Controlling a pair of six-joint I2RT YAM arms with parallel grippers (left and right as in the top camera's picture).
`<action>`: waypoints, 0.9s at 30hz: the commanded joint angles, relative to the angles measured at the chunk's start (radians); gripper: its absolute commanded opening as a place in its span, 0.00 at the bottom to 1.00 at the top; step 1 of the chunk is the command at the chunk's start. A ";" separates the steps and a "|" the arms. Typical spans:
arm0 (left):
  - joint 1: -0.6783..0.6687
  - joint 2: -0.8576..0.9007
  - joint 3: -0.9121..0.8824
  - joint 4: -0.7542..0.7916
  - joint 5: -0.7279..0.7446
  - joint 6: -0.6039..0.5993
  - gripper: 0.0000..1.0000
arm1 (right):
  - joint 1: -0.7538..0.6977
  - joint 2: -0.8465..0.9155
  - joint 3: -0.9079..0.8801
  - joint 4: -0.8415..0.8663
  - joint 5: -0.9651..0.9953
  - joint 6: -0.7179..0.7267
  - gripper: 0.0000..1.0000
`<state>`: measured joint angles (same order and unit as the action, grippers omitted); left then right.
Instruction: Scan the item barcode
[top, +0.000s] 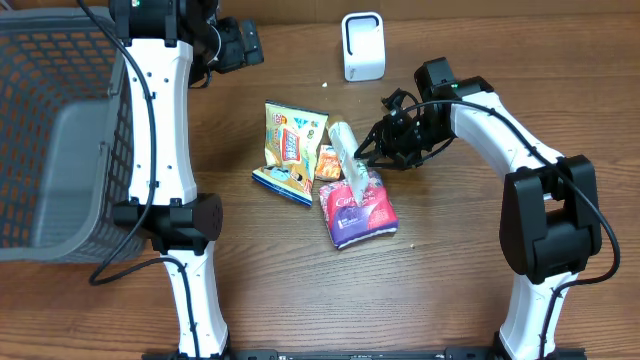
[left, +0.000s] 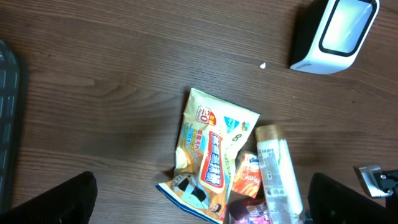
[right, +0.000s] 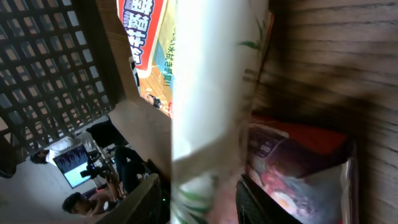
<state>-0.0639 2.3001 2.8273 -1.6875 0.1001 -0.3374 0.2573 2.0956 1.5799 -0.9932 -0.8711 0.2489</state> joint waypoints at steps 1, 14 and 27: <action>0.001 -0.009 0.006 -0.002 -0.004 0.000 1.00 | -0.032 -0.023 0.005 -0.010 0.082 -0.010 0.49; 0.000 -0.010 0.006 -0.002 -0.004 0.000 0.99 | -0.100 -0.023 0.105 -0.038 0.195 -0.123 0.63; -0.002 -0.010 0.006 -0.002 -0.004 0.000 1.00 | 0.016 0.020 -0.011 0.222 0.222 -0.009 0.78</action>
<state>-0.0639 2.3001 2.8273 -1.6882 0.0998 -0.3374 0.2424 2.1006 1.5856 -0.7856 -0.6689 0.1974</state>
